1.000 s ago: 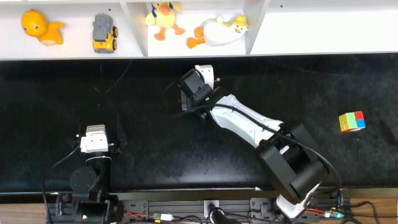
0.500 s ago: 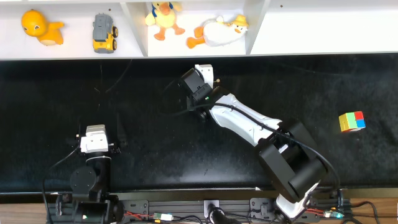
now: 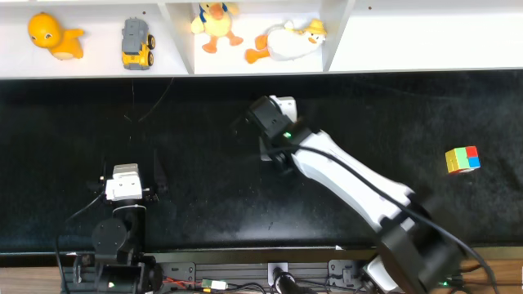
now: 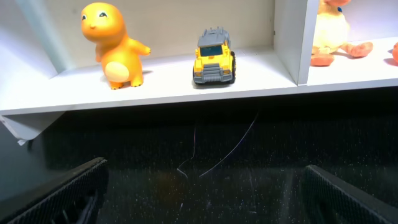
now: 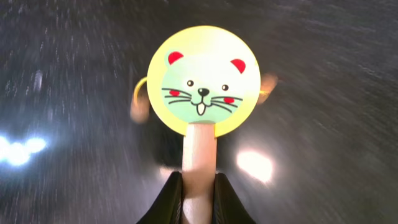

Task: Store Toys

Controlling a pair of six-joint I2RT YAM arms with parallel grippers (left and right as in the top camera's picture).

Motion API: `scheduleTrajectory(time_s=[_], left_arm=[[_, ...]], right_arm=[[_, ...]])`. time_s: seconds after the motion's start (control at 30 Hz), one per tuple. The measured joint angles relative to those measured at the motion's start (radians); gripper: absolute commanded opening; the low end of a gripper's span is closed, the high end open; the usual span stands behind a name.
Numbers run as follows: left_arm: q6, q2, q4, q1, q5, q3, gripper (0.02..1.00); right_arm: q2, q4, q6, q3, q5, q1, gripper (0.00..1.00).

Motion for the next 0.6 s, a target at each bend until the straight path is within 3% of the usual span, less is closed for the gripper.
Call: scheduleTrajectory(time_s=[0.27, 0.6], left_arm=[[0.0, 0.0, 0.0, 0.0, 0.0, 0.0, 0.998], [0.0, 0.0, 0.0, 0.0, 0.0, 0.0, 0.998]], right_arm=[[-0.327, -0.053, 0.0, -0.171, 0.041, -0.043, 0.045], [-0.572, -0.08, -0.12, -0.269, 0.066, -0.364, 0.042]])
